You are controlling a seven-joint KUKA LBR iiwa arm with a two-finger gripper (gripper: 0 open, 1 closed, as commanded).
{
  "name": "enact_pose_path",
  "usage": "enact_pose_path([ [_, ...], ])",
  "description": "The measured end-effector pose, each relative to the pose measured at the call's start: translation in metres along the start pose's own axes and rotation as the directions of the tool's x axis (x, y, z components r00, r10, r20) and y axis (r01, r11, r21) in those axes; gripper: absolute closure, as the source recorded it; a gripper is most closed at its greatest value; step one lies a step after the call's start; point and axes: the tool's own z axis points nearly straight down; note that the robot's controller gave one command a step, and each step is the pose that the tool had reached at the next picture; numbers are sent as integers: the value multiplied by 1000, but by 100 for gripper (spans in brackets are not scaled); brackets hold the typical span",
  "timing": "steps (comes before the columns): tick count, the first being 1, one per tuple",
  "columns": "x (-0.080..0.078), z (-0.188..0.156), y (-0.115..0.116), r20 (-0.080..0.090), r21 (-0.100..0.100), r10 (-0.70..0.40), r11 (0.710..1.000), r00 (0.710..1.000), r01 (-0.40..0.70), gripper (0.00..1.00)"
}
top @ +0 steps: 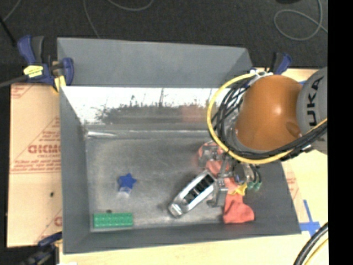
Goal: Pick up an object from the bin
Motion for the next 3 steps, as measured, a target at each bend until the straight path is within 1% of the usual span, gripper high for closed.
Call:
enact_pose_path([
  [1,-2,-4,0,9,0,0,1000,1000,0,0],
  [2,4,36,-5,12,4,-262,965,965,262,0],
  [3,-6,62,-6,7,3,-411,912,912,411,0],
])
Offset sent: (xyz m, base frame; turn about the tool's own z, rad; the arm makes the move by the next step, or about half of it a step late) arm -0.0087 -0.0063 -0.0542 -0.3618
